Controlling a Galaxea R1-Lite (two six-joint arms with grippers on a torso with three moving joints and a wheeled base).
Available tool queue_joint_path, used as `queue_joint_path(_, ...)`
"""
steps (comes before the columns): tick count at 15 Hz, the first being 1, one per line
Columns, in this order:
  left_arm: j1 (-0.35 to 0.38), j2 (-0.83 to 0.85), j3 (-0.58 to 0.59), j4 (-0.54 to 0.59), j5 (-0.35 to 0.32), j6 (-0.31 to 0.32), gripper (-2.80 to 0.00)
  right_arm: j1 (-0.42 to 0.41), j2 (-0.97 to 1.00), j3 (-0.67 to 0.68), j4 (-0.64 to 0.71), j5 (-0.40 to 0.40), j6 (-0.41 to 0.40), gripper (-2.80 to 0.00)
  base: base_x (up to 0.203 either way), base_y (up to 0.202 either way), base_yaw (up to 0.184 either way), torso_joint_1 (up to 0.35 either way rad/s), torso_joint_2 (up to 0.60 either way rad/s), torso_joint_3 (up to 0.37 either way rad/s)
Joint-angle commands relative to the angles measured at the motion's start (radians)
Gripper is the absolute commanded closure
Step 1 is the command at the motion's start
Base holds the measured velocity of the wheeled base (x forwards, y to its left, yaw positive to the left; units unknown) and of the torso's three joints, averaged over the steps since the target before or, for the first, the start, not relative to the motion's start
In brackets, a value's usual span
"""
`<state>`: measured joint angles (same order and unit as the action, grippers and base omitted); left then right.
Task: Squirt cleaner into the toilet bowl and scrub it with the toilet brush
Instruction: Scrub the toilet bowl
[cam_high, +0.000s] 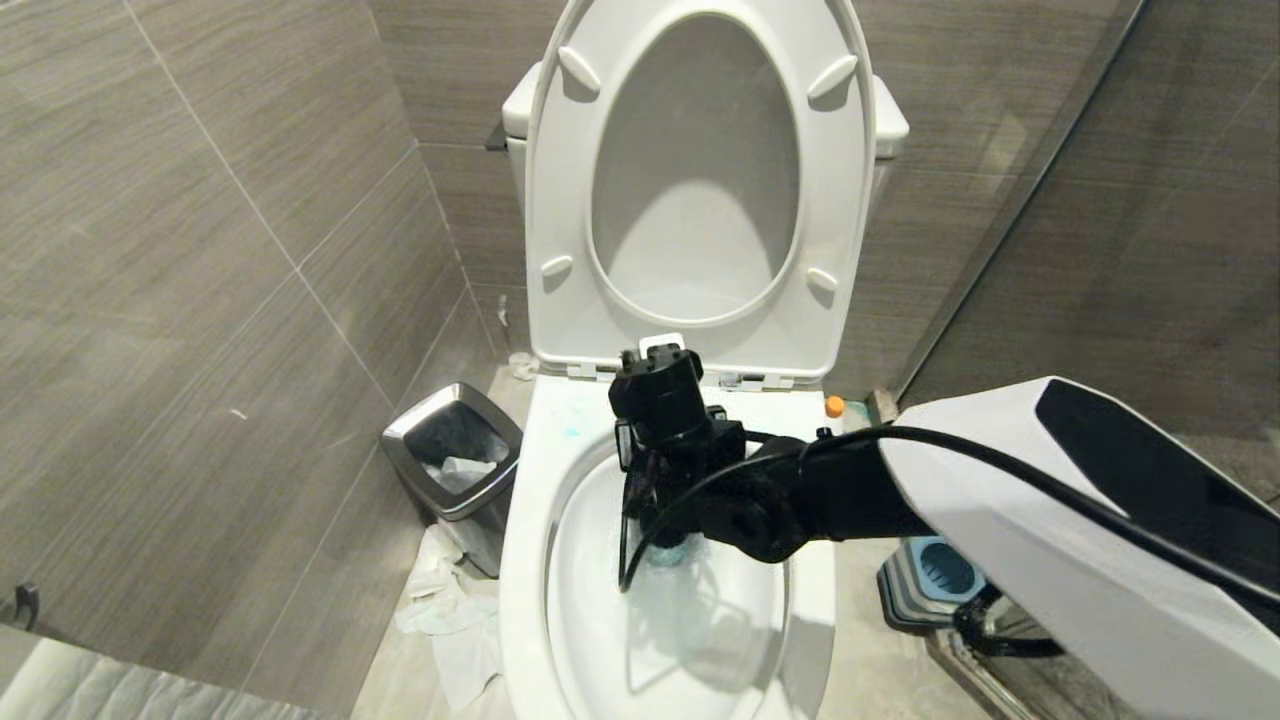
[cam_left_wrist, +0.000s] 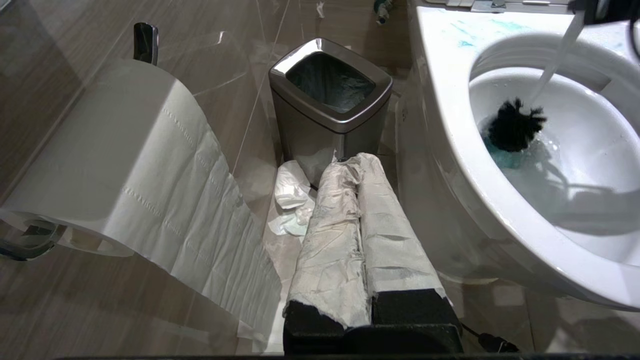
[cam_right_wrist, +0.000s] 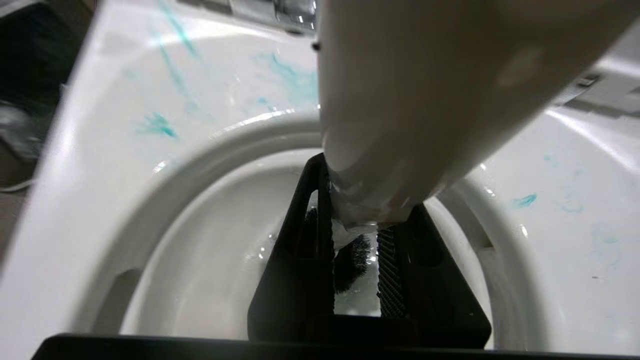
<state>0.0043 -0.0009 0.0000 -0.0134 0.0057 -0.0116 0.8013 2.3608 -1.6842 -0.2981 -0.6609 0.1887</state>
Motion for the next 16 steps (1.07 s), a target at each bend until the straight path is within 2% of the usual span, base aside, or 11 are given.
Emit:
queue_joint_path(1,0.0,-0.001,0.008,-0.001,0.0,-0.001,0.0,0.016,-0.104,0.034,0.0,-0.005,0.0,0.0,0.0,0.0,0.0,0.0,0.0,0.0)
queue_joint_path(4,0.0,0.001,0.008,0.0,0.0,-0.001,0.0,0.051,-0.212,0.118,0.006,-0.008,-0.004,0.0,0.0,0.0,0.0,0.0,0.0,0.0)
queue_joint_path(11,0.0,0.001,0.008,0.0,0.0,-0.001,0.0,0.05,-0.031,0.108,0.001,-0.006,0.003,0.0,0.0,0.0,0.0,0.0,0.0,0.0)
queue_joint_path(16,0.0,0.001,0.008,0.0,0.0,-0.001,0.0,0.05,-0.126,0.191,0.0,-0.009,0.045,0.0,0.0,0.0,0.0,0.0,0.0,0.0)
